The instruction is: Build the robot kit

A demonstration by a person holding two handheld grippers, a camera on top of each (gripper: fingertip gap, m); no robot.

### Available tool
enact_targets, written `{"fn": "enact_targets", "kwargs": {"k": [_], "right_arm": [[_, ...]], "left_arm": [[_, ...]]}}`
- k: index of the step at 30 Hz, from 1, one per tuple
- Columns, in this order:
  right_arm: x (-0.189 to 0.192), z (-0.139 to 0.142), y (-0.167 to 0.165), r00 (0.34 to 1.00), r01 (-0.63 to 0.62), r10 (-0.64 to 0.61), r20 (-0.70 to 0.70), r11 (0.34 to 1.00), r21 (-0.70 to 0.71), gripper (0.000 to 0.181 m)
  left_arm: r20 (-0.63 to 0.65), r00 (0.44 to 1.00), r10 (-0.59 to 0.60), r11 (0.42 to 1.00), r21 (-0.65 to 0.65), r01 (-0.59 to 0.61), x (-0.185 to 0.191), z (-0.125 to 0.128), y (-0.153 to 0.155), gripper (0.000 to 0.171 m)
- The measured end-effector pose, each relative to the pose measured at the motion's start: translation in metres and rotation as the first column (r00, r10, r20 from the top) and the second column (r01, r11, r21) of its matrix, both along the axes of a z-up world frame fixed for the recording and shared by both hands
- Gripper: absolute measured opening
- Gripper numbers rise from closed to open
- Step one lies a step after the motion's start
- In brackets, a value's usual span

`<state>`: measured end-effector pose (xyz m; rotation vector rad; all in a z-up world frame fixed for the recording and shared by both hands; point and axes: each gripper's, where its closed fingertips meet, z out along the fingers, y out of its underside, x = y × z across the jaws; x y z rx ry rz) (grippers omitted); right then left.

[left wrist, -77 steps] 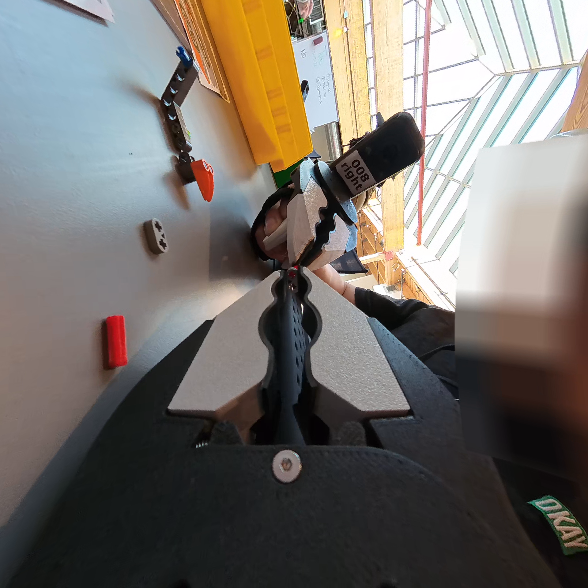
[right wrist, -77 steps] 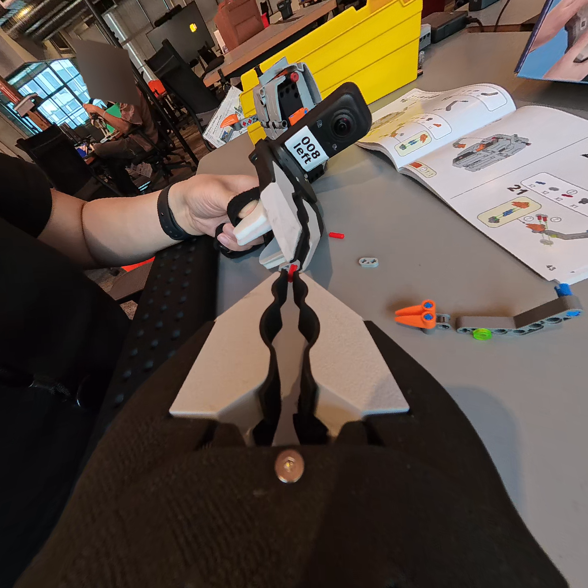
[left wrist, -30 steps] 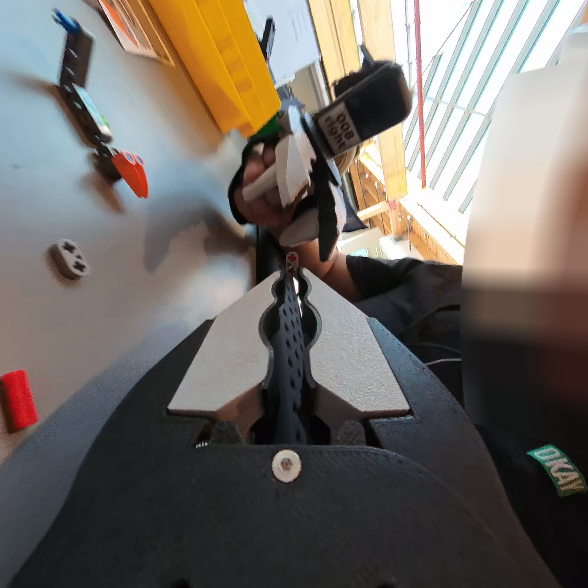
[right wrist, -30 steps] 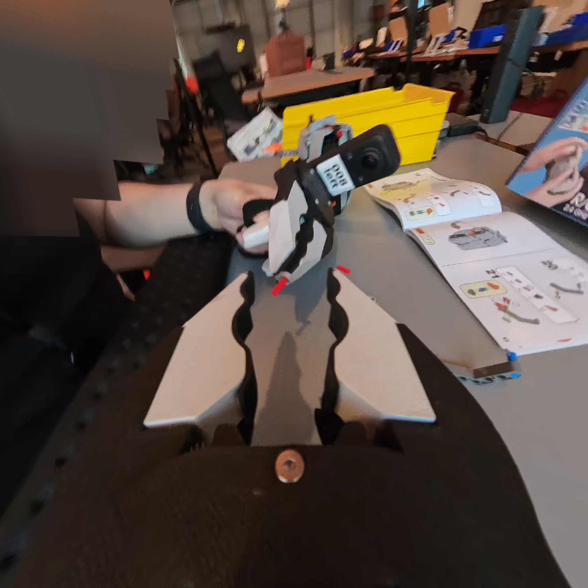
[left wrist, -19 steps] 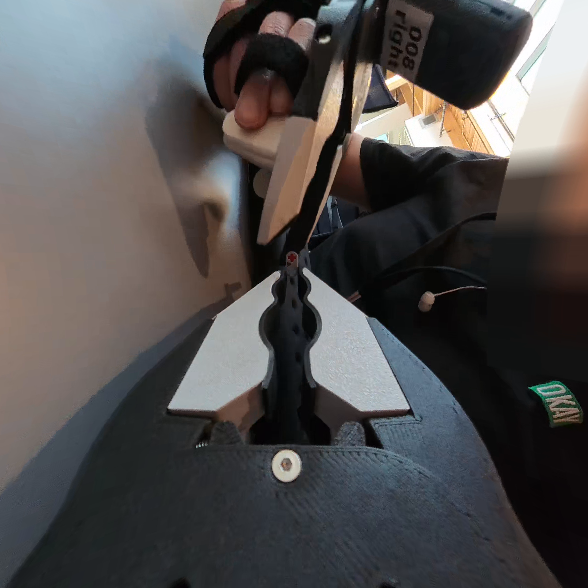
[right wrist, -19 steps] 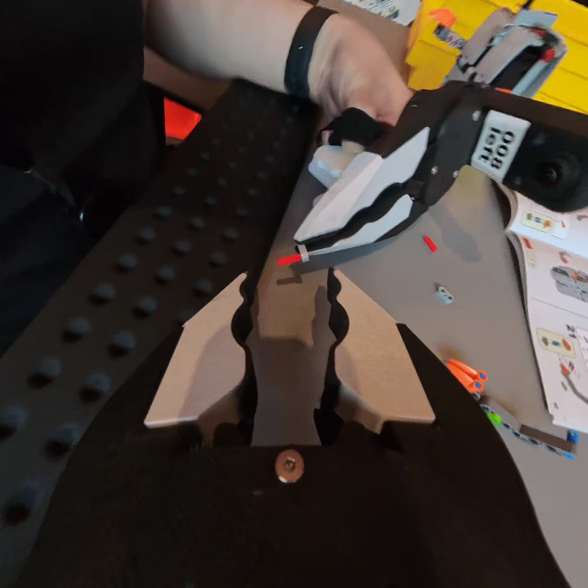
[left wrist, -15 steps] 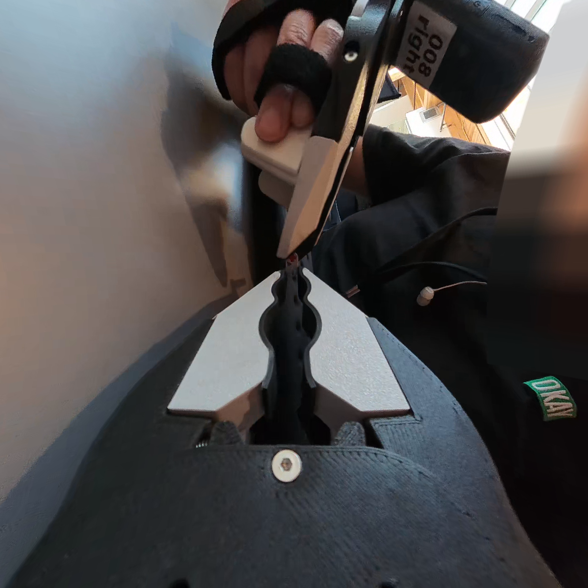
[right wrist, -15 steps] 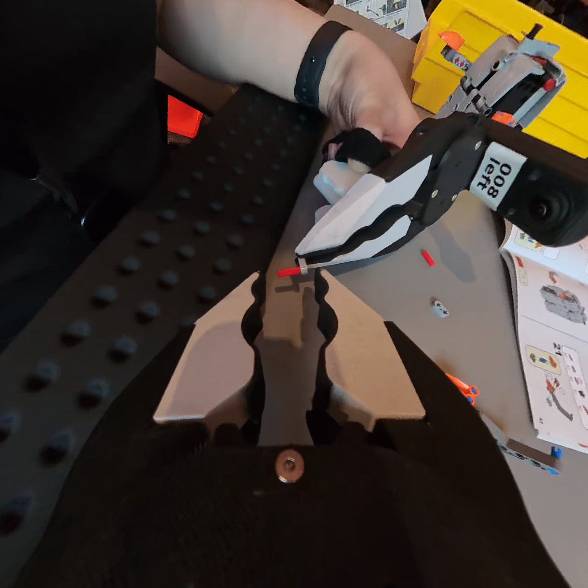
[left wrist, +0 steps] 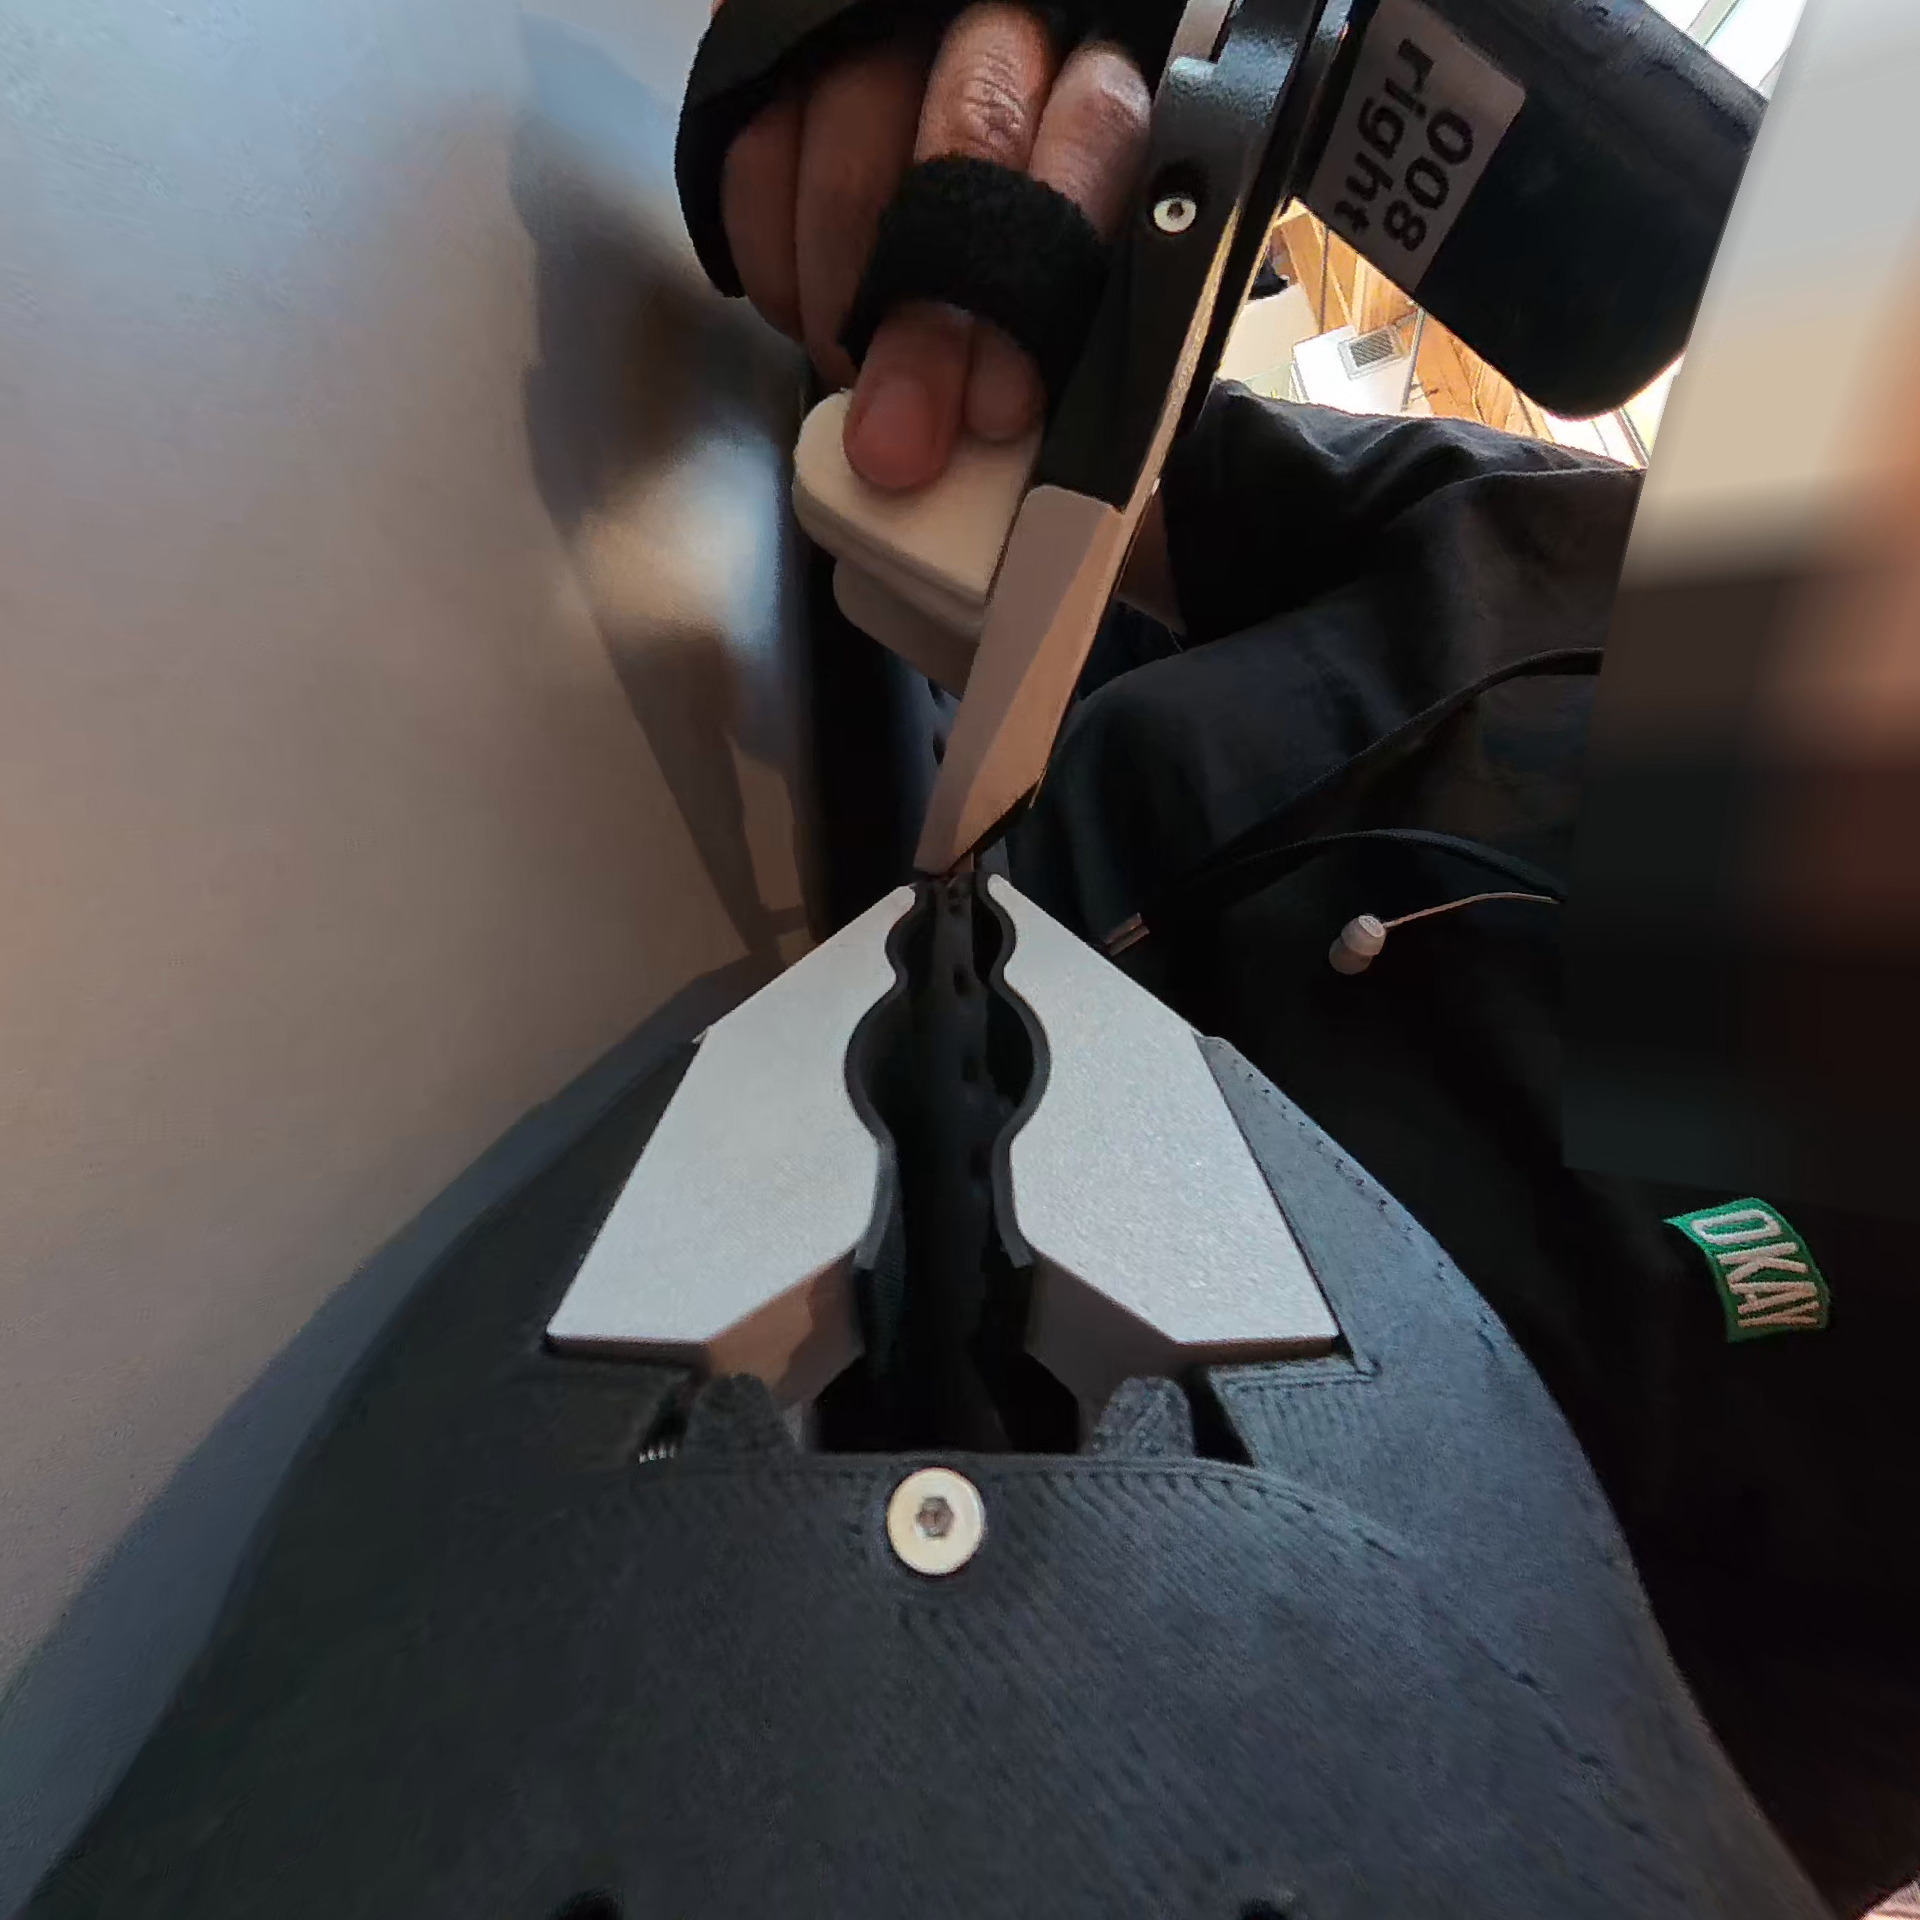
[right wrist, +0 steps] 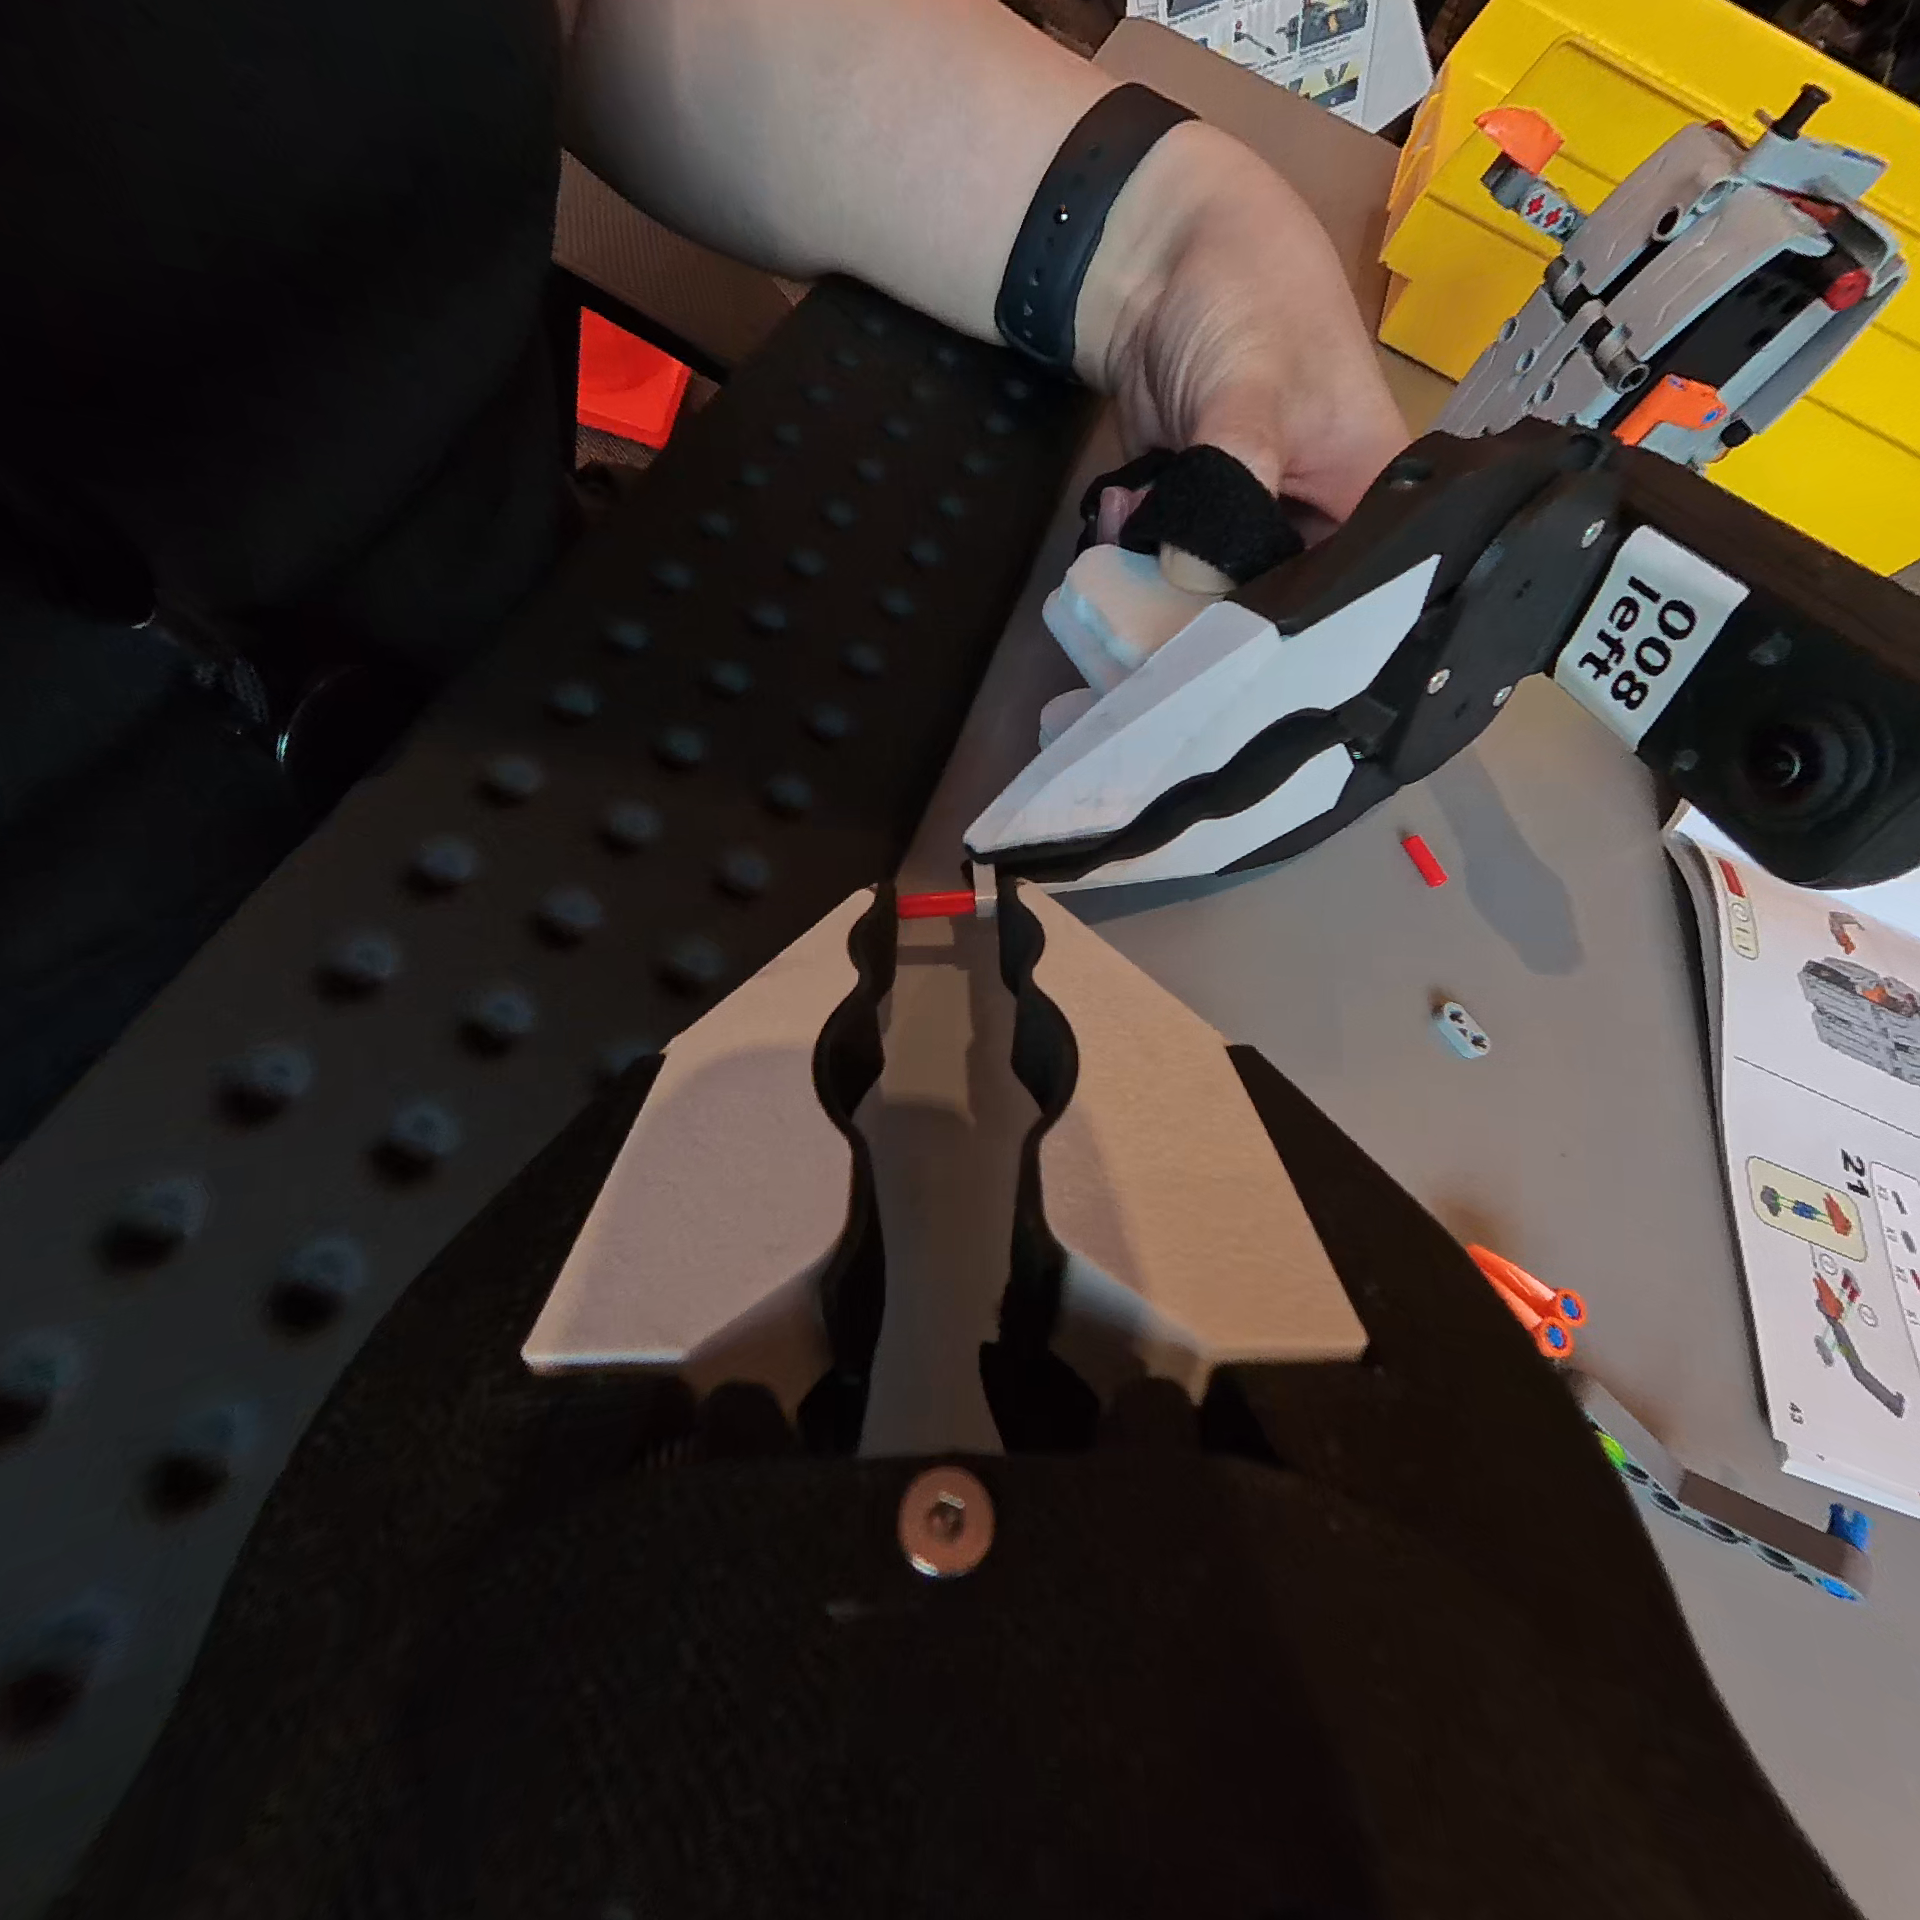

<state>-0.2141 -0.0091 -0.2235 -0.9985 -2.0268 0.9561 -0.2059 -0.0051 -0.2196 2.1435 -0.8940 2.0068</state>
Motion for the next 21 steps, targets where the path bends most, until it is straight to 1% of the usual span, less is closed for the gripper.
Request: {"fn": "enact_targets", "kwargs": {"k": [5,15,21], "right_arm": [[-0.0003,0.0024,0.0006,1.000,0.009,-0.009,-0.011,1.000,-0.024,0.019],[0.0005,-0.0004,-0.0006,1.000,0.019,-0.019,0.002,1.000,0.021,0.018],[0.0007,0.0009,-0.0025,1.000,0.022,-0.022,0.001,1.000,0.016,0.017]], "left_arm": [[-0.002,1.000,0.006,1.000,-0.004,-0.006,-0.0006,-0.0006,0.0013,0.005],[-0.013,1.000,0.001,1.000,-0.011,-0.001,0.0002,-0.0024,0.0008,0.005],[-0.006,1.000,-0.010,1.000,-0.018,0.010,0.0009,-0.0015,-0.0023,0.005]]}}
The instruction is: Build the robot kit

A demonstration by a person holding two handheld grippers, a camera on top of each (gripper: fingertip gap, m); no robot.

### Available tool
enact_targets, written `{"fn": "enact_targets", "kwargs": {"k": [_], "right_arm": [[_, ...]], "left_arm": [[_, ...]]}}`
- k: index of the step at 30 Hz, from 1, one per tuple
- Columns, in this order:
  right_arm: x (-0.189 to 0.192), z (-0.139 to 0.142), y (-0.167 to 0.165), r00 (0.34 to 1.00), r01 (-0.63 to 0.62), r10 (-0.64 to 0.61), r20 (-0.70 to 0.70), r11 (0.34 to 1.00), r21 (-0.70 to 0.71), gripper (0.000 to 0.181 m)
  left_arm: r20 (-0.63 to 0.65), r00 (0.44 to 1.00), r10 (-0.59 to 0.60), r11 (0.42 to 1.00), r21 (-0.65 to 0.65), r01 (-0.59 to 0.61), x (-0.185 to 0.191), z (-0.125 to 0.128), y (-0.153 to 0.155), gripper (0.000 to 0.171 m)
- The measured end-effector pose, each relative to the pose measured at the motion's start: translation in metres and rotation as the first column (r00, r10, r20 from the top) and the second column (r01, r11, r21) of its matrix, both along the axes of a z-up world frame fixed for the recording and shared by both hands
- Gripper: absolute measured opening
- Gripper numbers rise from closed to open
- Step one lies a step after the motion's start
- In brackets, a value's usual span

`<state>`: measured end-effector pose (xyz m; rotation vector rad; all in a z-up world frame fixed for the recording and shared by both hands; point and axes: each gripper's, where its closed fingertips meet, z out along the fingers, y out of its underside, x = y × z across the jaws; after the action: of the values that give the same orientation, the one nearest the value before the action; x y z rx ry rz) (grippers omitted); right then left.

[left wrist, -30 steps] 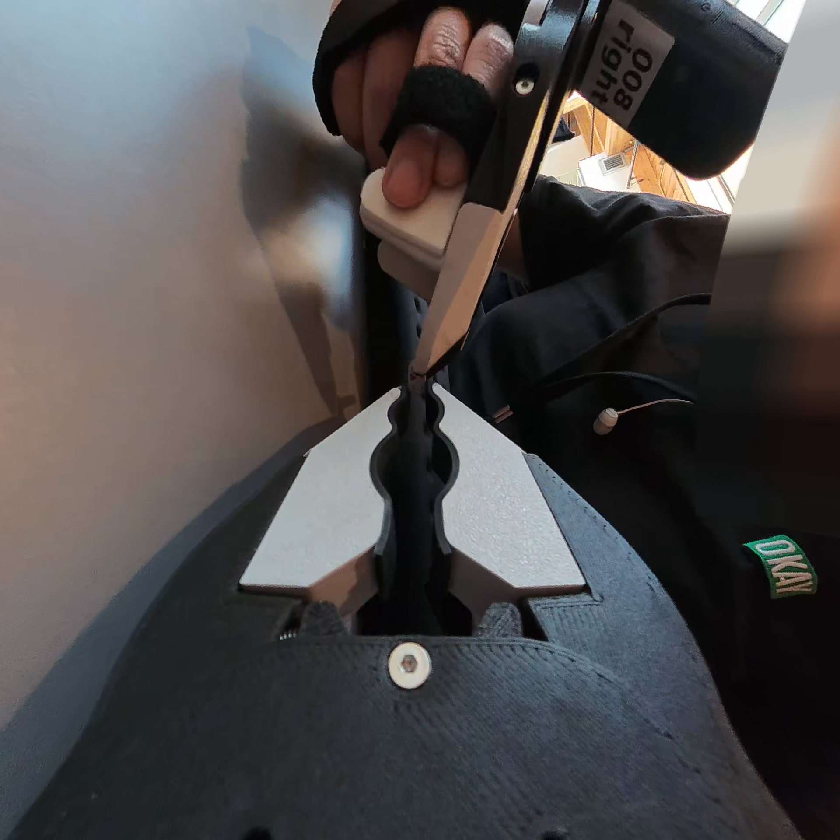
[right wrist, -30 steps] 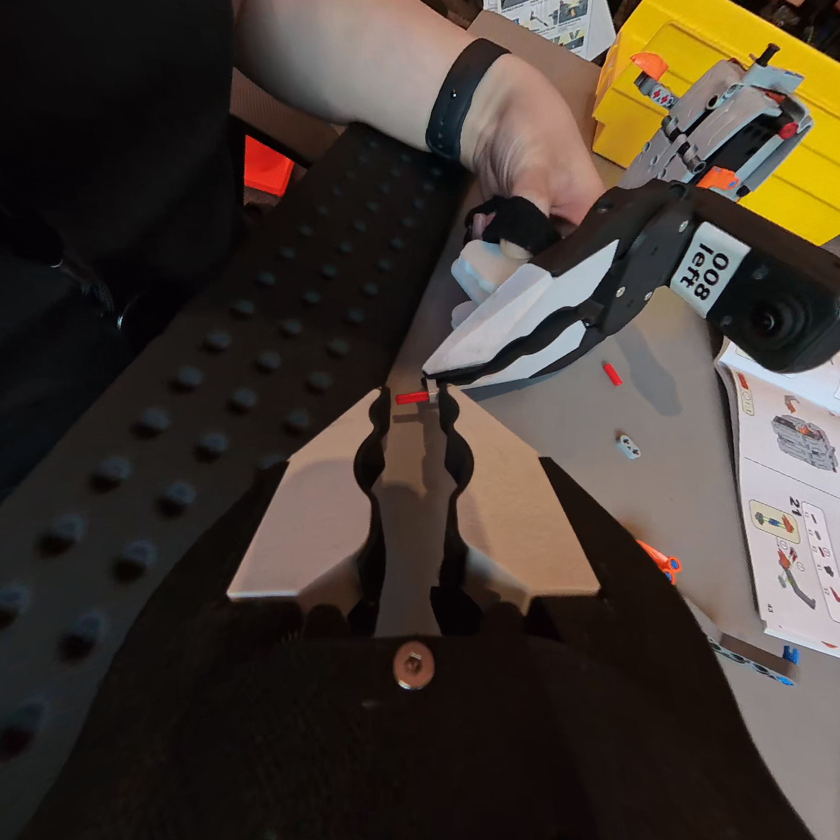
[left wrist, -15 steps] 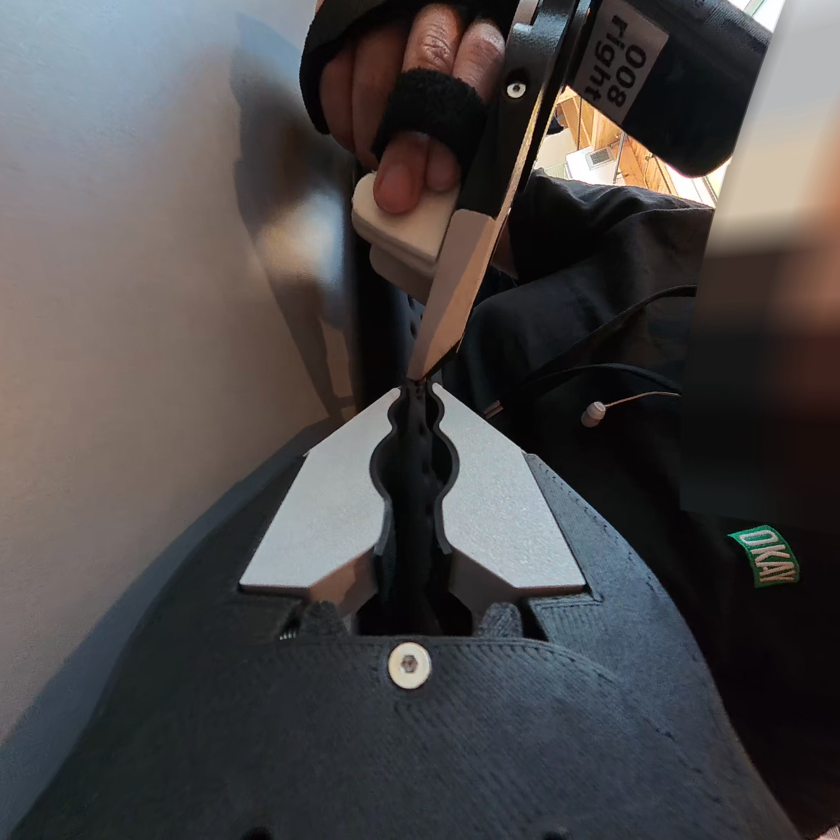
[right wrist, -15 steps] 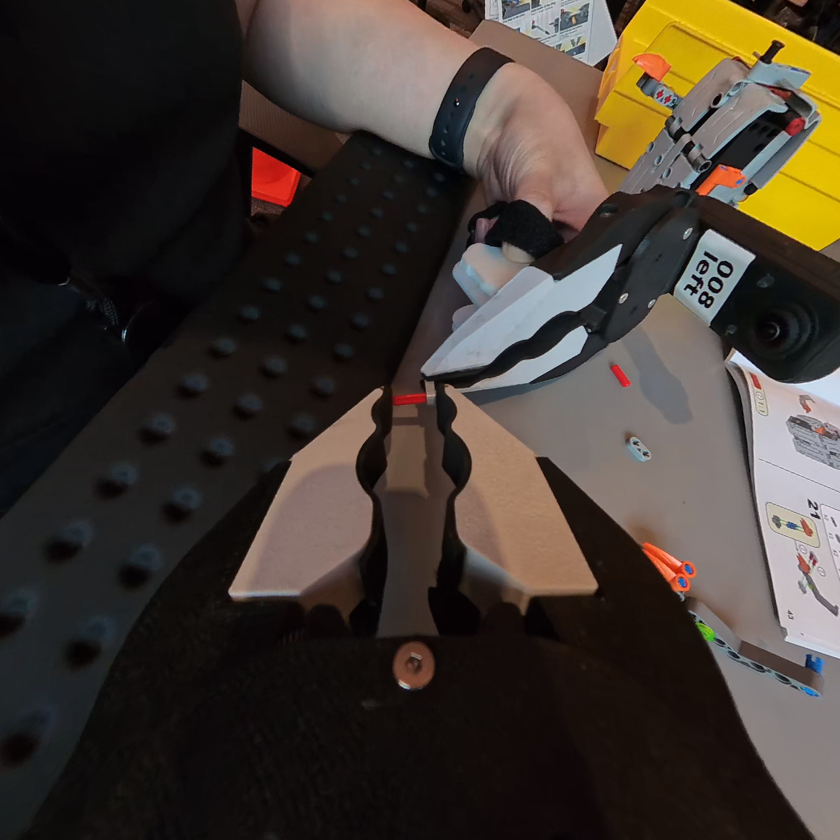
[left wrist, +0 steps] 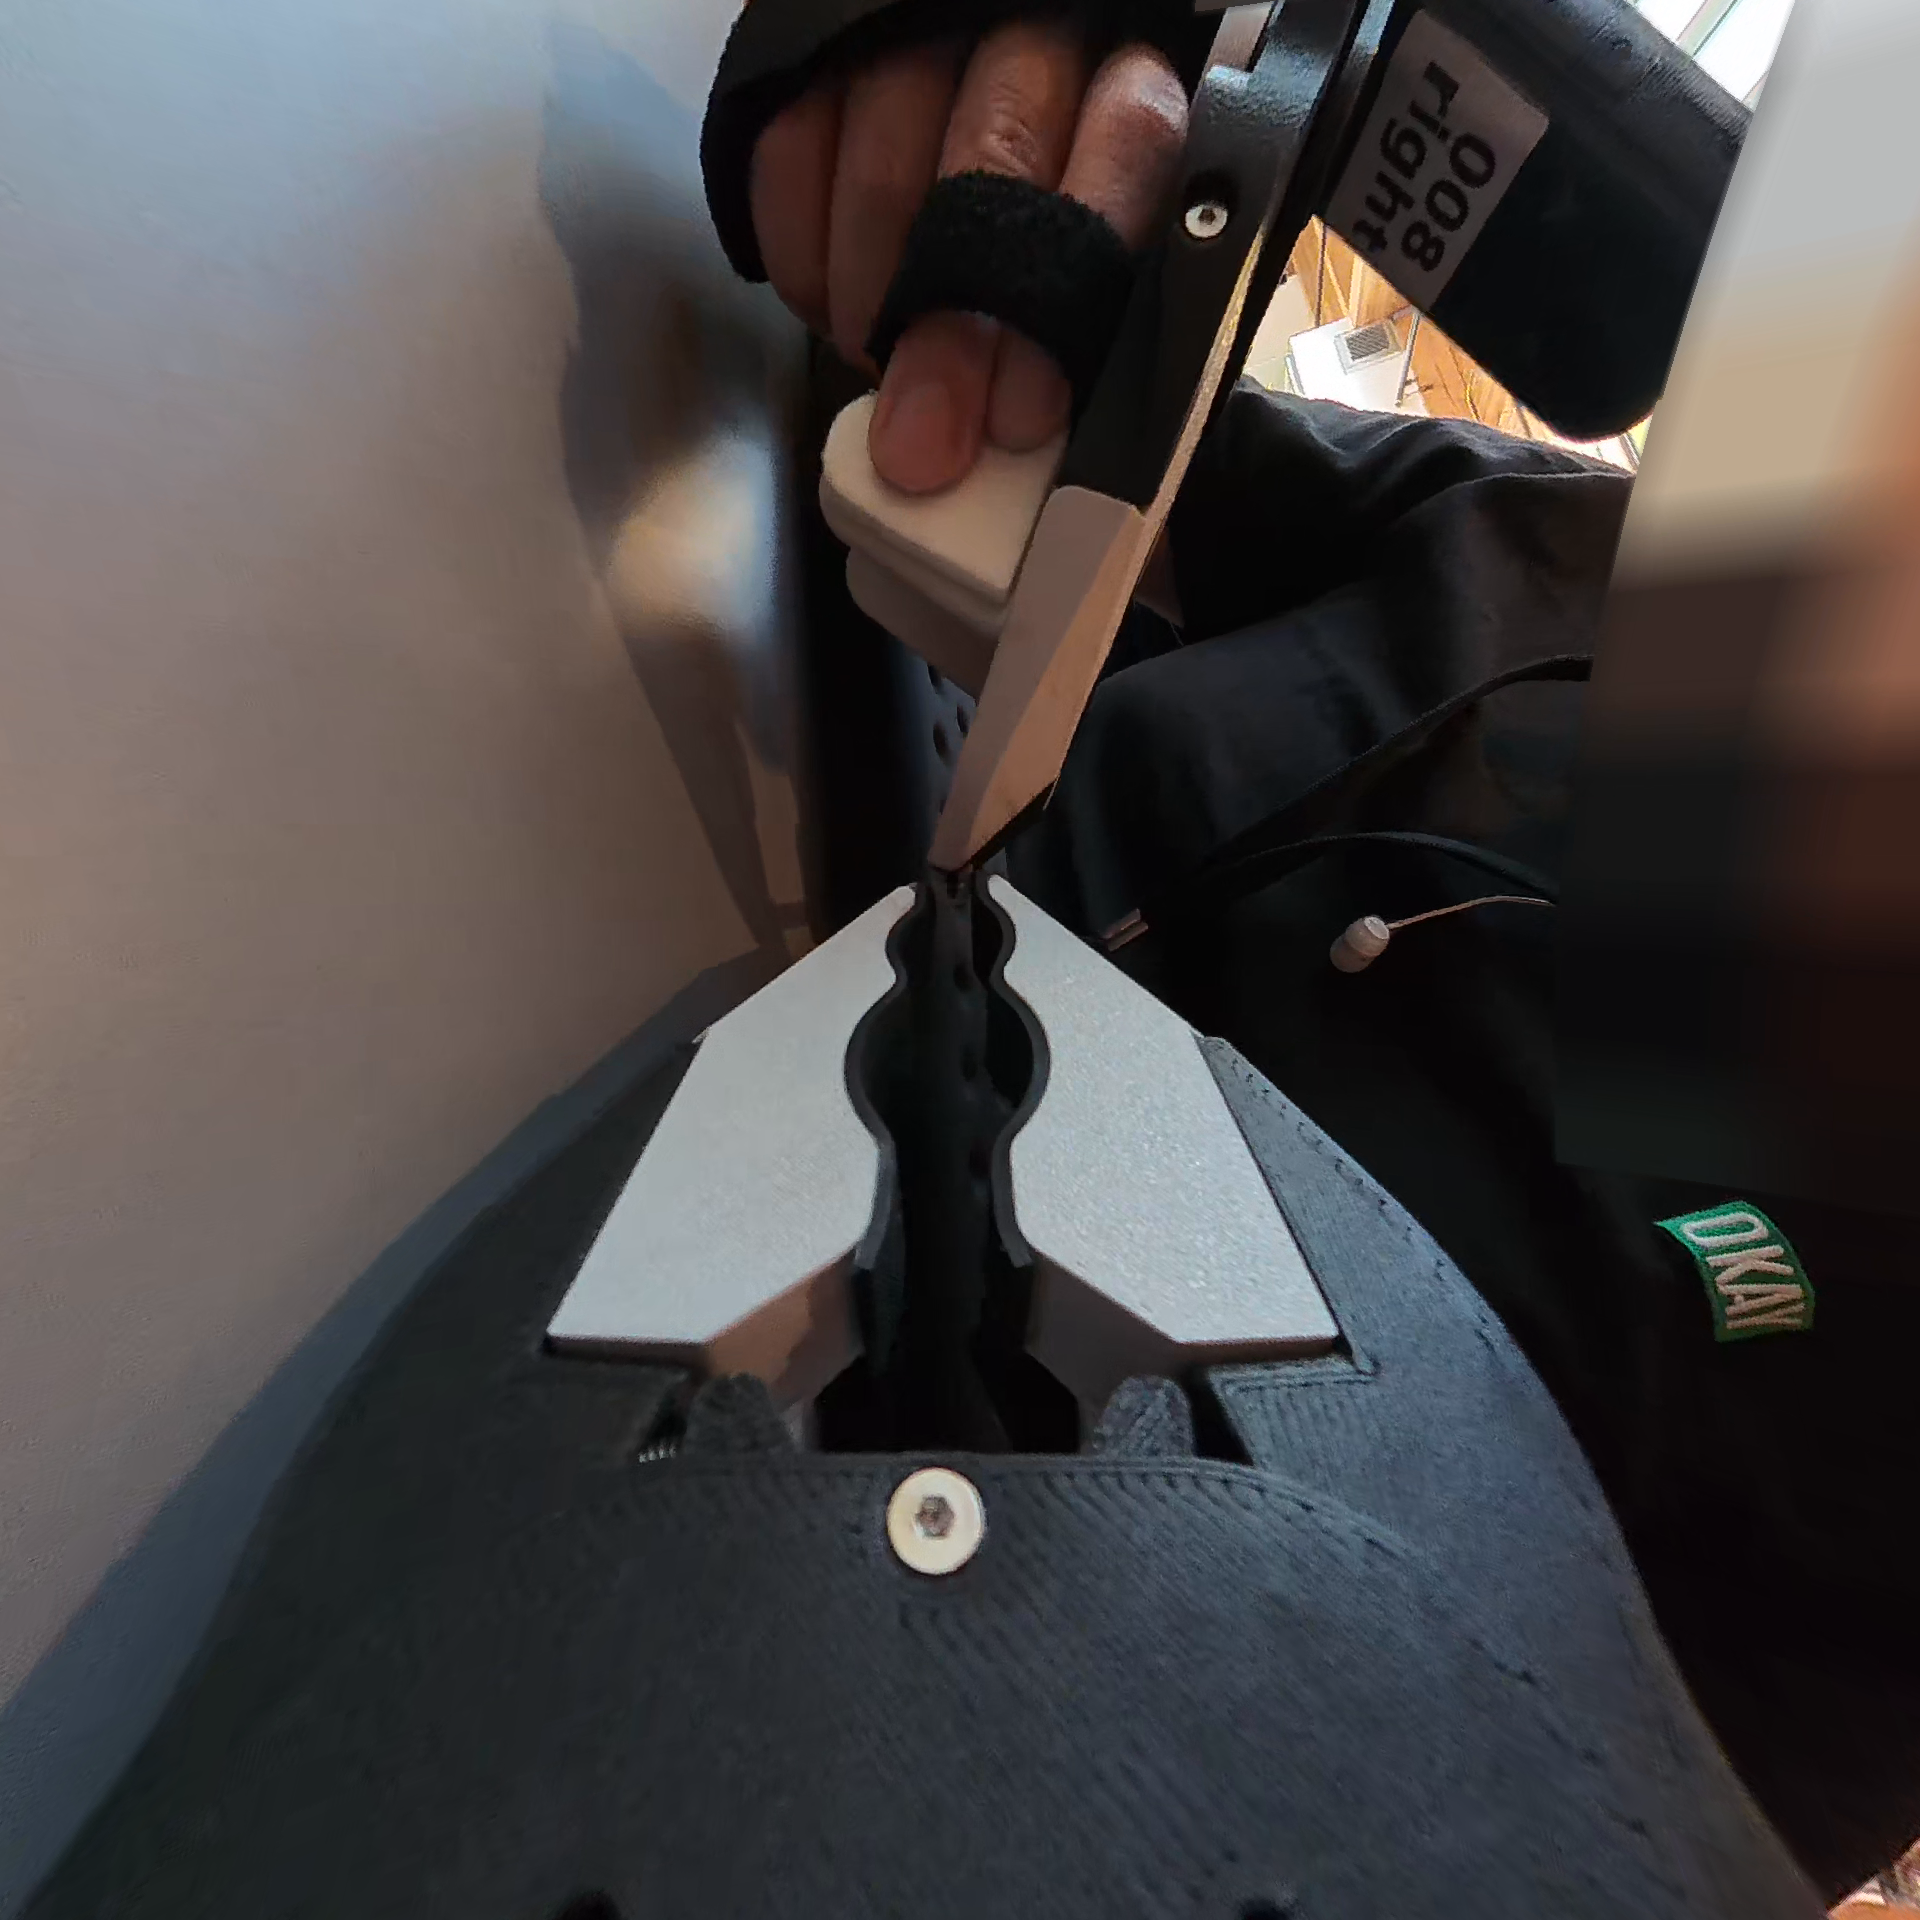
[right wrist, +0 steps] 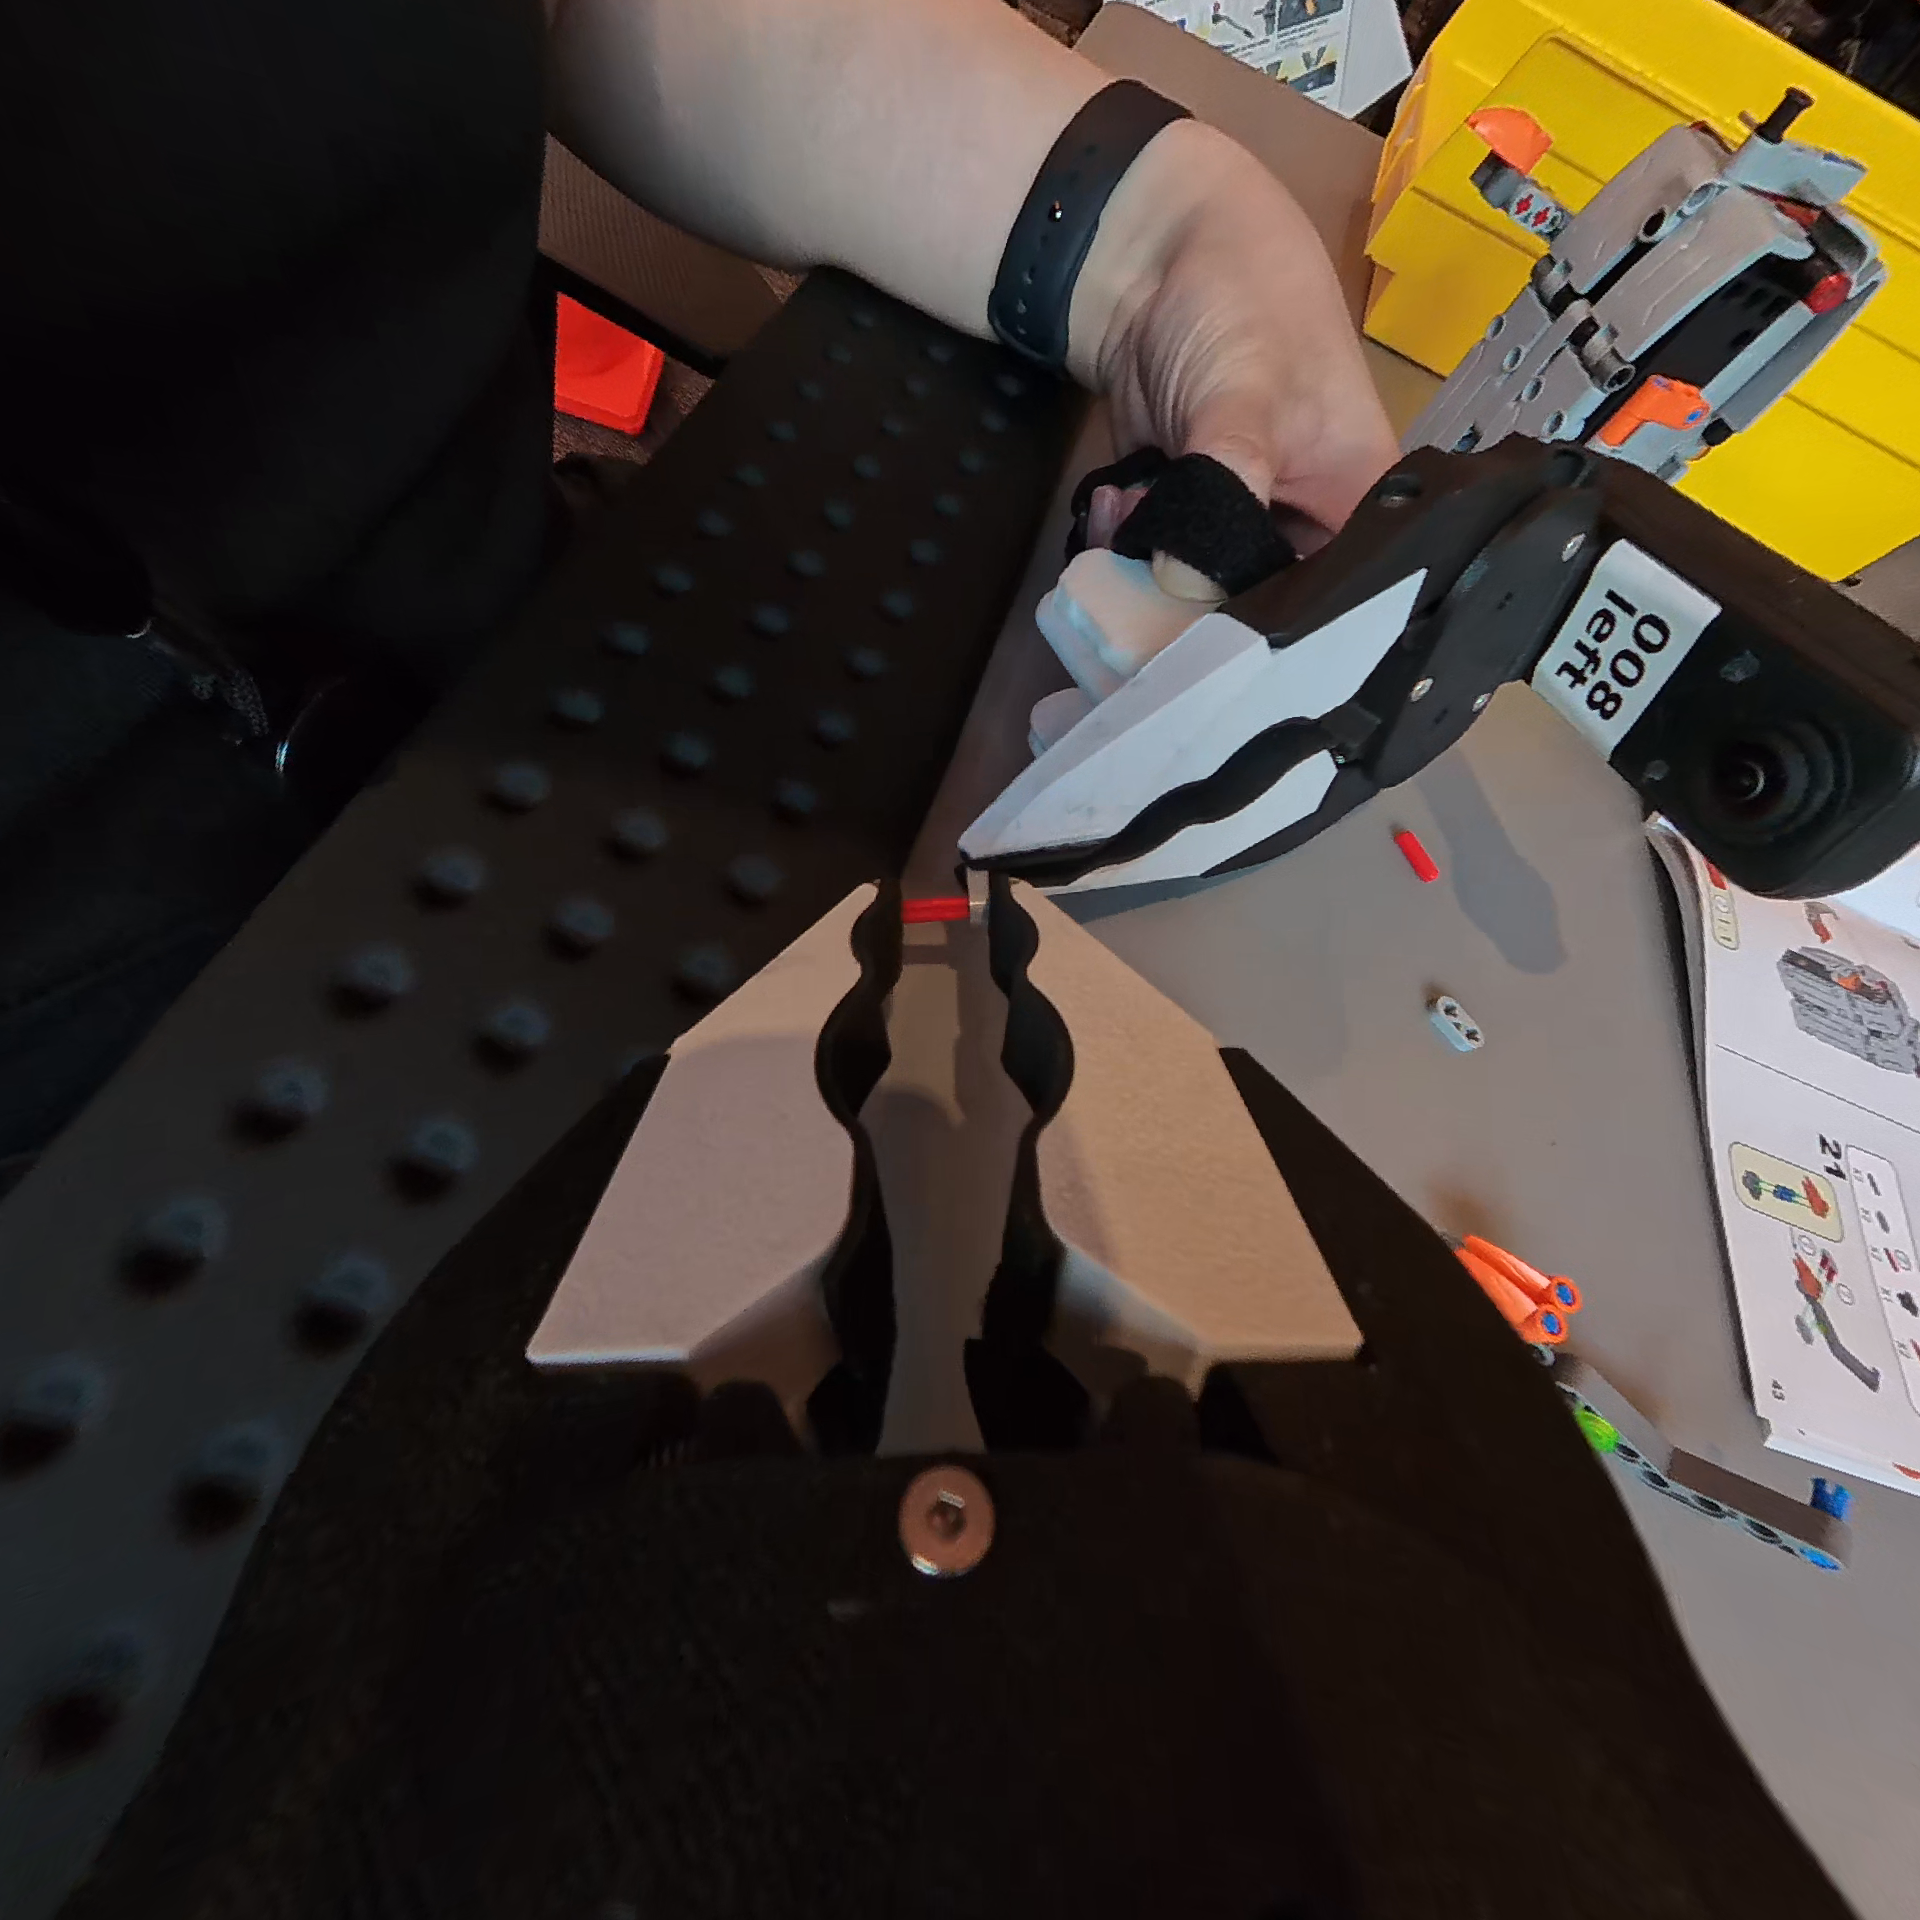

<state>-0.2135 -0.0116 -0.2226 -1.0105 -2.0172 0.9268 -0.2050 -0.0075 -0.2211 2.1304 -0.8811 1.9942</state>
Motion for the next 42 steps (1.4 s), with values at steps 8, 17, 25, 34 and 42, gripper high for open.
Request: {"fn": "enact_targets", "kwargs": {"k": [8,17,25,34,42], "right_arm": [[0.000,0.001,-0.002,1.000,0.010,-0.010,0.005,1.000,0.012,0.016],[0.001,-0.006,-0.004,1.000,0.000,-0.001,0.029,1.000,0.018,0.017],[0.005,0.010,0.037,0.982,0.174,-0.183,-0.036,0.968,-0.179,0.043],[0.000,0.043,0.074,0.924,0.288,-0.366,-0.111,0.856,-0.429,0.022],[-0.012,0.047,0.074,0.909,0.313,-0.401,-0.114,0.837,-0.449,0.019]], "left_arm": [[0.005,1.000,-0.005,1.000,-0.008,0.005,0.000,0.001,-0.002,0.005],[-0.022,1.000,-0.014,1.000,0.011,0.014,0.001,-0.003,-0.005,0.005],[-0.006,0.987,0.161,0.969,0.191,-0.157,-0.003,0.002,0.024,0.005],[0.139,0.913,0.384,0.731,0.558,-0.392,-0.016,0.039,0.064,0.005],[0.186,0.880,0.437,0.707,0.533,-0.464,-0.023,0.050,0.071,0.005]]}}
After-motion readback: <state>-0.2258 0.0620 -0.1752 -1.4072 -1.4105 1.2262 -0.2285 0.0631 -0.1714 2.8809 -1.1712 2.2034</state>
